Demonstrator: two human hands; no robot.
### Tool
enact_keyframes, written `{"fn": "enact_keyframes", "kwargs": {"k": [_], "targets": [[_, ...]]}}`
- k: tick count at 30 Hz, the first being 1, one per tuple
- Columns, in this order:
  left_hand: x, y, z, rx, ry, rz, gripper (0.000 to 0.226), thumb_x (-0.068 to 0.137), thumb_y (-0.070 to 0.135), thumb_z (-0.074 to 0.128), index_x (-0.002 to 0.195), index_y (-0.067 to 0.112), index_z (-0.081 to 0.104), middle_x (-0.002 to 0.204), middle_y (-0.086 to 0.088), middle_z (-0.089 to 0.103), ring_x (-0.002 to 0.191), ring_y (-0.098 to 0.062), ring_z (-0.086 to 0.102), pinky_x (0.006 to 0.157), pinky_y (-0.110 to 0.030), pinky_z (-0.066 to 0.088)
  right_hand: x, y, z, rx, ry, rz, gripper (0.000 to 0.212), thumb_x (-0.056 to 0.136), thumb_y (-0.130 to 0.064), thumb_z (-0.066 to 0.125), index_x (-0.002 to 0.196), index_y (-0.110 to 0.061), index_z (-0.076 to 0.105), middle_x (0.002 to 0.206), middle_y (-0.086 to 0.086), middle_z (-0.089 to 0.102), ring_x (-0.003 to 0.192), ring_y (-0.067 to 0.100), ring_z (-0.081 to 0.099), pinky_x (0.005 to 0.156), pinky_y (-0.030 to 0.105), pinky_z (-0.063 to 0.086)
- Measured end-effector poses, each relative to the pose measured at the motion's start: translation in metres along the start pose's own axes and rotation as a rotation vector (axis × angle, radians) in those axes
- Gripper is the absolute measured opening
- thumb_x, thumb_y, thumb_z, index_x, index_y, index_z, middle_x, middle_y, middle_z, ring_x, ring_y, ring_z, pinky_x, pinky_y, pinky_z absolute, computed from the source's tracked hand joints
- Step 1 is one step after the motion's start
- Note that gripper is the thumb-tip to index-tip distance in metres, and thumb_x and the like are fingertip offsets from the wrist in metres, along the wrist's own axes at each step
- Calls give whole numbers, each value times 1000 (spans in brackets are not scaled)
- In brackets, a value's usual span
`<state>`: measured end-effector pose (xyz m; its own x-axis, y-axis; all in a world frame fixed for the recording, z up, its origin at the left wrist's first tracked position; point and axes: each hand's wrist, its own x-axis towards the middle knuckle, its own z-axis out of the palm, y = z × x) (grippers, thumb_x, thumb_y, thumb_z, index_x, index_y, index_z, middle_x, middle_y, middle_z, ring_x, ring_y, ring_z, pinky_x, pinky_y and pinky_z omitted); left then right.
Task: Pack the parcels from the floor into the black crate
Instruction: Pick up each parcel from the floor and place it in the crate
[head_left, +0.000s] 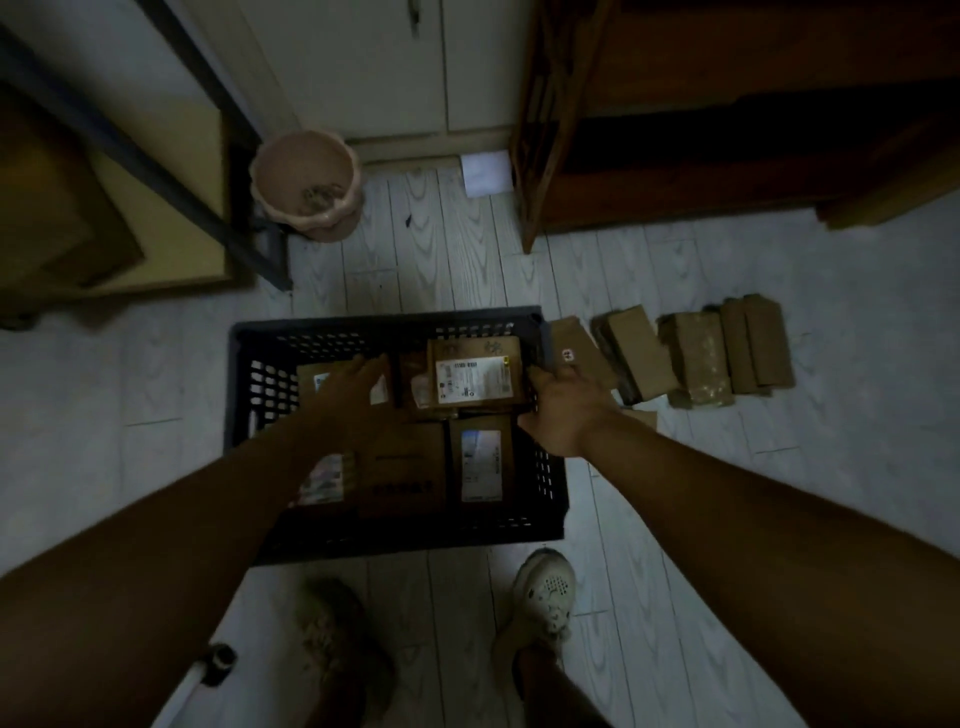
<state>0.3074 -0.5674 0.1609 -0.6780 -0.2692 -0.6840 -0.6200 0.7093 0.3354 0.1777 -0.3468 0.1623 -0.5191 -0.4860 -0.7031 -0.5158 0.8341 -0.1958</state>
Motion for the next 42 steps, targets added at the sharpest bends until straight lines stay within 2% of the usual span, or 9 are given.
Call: {"fn": "enact_keyframes", "kwargs": {"k": [3, 6, 8, 14, 18, 25, 31, 36, 42], "targets": [[-87, 25, -33, -17, 12, -28, 78, 90, 36, 57, 150, 17, 9, 156, -11, 12, 143, -29, 12, 116, -41, 15, -77, -4, -46, 106, 35, -2, 60, 90, -42, 51, 142, -19, 32, 143, 17, 38, 131, 33, 33, 106, 39, 32], [-164, 52, -55, -20, 34, -29, 76, 90, 37, 56, 149, 16, 14, 155, -12, 16, 141, -31, 18, 114, -45, 22, -149, -3, -81, 174, 34, -34, 55, 91, -44, 52, 134, -12, 42, 135, 19, 47, 122, 31, 44, 91, 29, 37], [-206, 70, -66, -19, 55, -14, 74, 90, 36, 56, 149, 17, 16, 154, -11, 20, 140, -30, 21, 114, -46, 23, -190, 0, -100, 156, 38, -52, 54, 91, -44, 51, 134, -12, 44, 136, 19, 48, 122, 30, 45, 97, 32, 39], [-298, 119, -86, 39, 137, 32, 73, 86, 41, 60, 146, 19, 25, 150, -11, 30, 138, -30, 27, 113, -48, 24, -296, 10, -138, 59, 218, 25, 68, 89, -50, 51, 145, -16, 30, 148, 14, 33, 133, 32, 34, 107, 44, 33], [-341, 140, -88, 2, 216, 31, 82, 86, 49, 57, 149, 22, 12, 156, -10, 15, 142, -30, 15, 115, -44, 18, -360, 22, -137, 40, 287, 98, 75, 89, -54, 48, 150, -23, 19, 156, 9, 20, 140, 31, 23, 108, 43, 29], [-400, 180, -78, -45, 205, 155, 81, 88, 53, 51, 150, 25, 8, 159, -6, 5, 145, -25, 6, 116, -38, 11, -455, 50, -115, 59, 356, 186, 77, 86, -56, 53, 149, -23, 22, 155, 8, 24, 138, 30, 29, 109, 45, 33], [-430, 234, -50, -15, 188, 246, 79, 88, 57, 47, 149, 27, 8, 159, -5, 7, 145, -24, 7, 118, -43, 13, -509, 95, -102, 50, 398, 244, 71, 88, -50, 53, 147, -22, 26, 152, 8, 28, 134, 29, 34, 107, 44, 35], [-434, 318, -17, -19, 164, 324, 77, 90, 52, 48, 150, 25, 8, 158, -4, 8, 145, -24, 11, 115, -38, 16, -549, 168, -93, 68, 392, 229, 71, 90, -49, 53, 148, -24, 23, 153, 9, 26, 137, 30, 30, 110, 44, 31], [-422, 437, 35, -21, 151, 359, 76, 90, 50, 50, 149, 26, 8, 159, -7, 4, 145, -27, 5, 118, -45, 14, -583, 293, -79, 222, 362, 291, 79, 89, -52, 53, 151, -22, 14, 157, 9, 17, 140, 30, 26, 112, 40, 28]]}}
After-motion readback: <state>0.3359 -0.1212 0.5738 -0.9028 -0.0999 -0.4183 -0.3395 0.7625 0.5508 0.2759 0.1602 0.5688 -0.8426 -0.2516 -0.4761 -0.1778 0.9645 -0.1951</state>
